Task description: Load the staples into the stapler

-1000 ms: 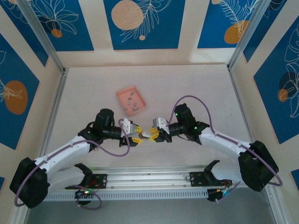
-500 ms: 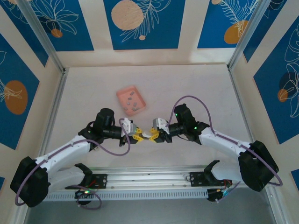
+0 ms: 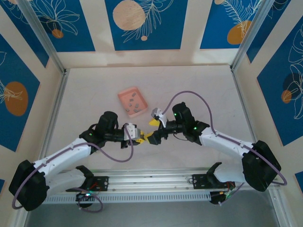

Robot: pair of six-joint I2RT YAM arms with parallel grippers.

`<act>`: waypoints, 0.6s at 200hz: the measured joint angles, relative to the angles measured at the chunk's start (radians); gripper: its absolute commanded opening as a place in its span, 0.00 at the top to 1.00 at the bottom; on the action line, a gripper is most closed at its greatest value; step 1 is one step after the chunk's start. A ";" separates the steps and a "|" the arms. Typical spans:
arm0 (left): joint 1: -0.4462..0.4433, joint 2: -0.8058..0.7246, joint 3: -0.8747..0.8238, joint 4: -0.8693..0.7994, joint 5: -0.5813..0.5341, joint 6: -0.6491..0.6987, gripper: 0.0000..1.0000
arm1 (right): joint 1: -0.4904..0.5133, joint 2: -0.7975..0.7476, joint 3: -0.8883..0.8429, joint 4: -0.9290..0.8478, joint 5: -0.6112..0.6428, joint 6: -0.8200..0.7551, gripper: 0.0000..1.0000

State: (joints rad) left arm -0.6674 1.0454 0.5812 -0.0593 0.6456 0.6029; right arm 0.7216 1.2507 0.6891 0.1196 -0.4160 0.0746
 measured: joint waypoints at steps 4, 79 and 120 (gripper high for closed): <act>-0.002 0.000 0.000 -0.003 -0.005 0.003 0.94 | 0.004 0.005 0.000 0.000 0.006 0.011 0.06; -0.021 -0.013 0.000 -0.013 -0.087 0.029 0.94 | -0.034 0.018 -0.002 -0.062 0.074 0.127 0.10; -0.022 -0.018 0.000 -0.017 -0.105 0.033 0.94 | -0.156 -0.083 -0.086 -0.092 0.089 0.165 0.11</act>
State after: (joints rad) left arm -0.6895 1.0275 0.5808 -0.0765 0.5411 0.6357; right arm 0.5655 1.1675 0.6029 0.0273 -0.3267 0.2394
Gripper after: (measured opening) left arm 0.197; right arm 0.896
